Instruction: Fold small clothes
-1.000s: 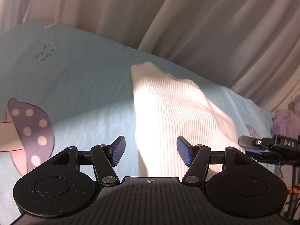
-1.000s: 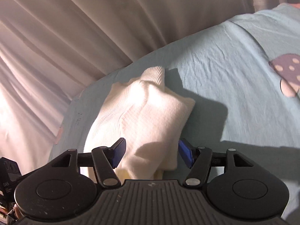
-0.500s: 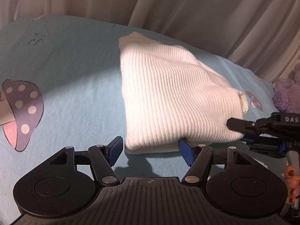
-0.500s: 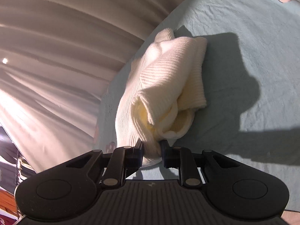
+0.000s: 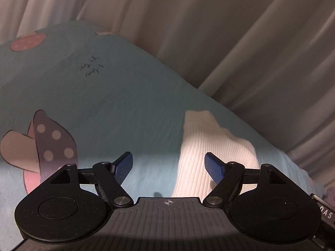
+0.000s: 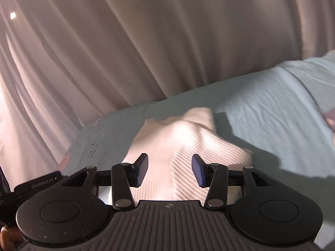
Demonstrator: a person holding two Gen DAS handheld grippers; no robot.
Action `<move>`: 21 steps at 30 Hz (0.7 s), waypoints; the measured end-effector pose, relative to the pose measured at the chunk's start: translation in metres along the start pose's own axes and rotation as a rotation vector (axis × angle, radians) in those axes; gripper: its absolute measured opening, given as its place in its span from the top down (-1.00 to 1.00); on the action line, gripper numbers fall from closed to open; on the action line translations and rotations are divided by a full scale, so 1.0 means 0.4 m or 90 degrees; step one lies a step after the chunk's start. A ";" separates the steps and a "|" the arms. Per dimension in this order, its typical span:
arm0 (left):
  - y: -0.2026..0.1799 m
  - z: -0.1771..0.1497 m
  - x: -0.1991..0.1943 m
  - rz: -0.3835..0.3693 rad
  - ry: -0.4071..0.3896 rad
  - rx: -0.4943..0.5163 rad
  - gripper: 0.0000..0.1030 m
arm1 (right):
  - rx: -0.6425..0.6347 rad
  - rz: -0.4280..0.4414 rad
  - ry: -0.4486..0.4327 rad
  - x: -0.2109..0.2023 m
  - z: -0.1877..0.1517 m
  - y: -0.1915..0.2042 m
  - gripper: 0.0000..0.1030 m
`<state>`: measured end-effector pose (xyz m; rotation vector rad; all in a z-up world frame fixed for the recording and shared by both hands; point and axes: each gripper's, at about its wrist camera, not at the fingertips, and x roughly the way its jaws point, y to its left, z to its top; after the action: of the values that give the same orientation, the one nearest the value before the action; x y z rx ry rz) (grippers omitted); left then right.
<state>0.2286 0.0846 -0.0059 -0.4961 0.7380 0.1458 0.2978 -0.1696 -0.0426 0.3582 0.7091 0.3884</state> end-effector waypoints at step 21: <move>-0.156 -0.041 0.260 0.088 -0.005 0.083 -0.69 | -0.031 -0.158 -0.058 0.199 0.029 -0.112 -0.07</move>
<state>0.3135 0.0176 -0.0628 -0.3199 0.7694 0.2271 0.3709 -0.1741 -0.0984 0.2367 0.6457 0.1525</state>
